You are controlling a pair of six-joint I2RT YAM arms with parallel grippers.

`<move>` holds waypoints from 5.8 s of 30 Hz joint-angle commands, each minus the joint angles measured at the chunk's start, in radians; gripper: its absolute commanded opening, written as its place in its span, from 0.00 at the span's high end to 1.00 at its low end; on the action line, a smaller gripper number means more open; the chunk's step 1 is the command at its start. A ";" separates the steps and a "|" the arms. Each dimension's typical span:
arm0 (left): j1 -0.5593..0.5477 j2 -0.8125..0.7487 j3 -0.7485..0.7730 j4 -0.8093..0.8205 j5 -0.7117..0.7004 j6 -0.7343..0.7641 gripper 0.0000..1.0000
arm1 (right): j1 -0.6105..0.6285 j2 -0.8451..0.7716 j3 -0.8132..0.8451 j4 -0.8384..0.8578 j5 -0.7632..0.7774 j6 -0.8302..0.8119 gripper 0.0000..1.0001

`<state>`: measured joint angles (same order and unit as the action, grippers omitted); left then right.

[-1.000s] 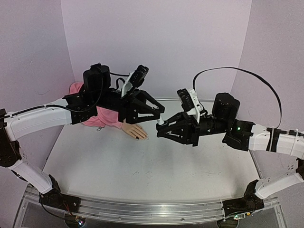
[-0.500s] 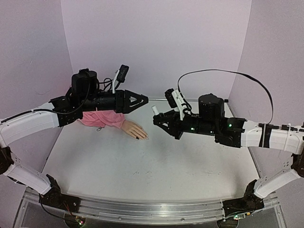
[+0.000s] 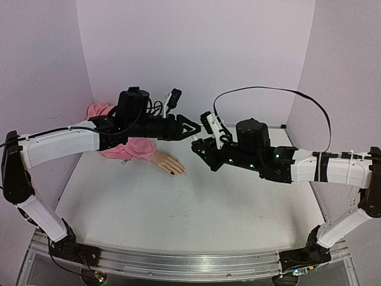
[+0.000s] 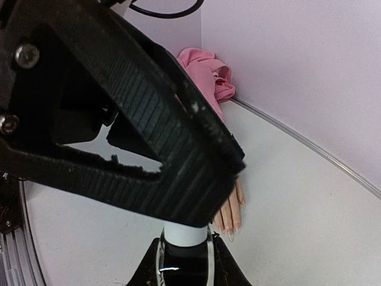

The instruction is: Paint the nails

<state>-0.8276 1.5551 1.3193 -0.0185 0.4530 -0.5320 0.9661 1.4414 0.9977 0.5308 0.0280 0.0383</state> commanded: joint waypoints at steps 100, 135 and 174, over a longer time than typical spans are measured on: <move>-0.168 -0.176 -0.801 0.301 -0.960 0.057 0.17 | -0.168 -0.432 -0.368 -0.091 0.292 0.212 0.02; 0.605 -0.880 -0.744 -0.034 -0.577 0.422 0.02 | -0.781 -0.576 -0.498 -0.004 -0.094 0.131 0.02; 0.602 -1.641 -1.286 0.305 -0.492 0.278 0.03 | -0.781 -1.413 -0.841 0.021 -0.141 0.293 0.02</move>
<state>-0.2234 0.0067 0.0227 0.2340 -0.0719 -0.2203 0.1856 0.0441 0.1608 0.5266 -0.1268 0.2829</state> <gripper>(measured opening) 0.957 0.983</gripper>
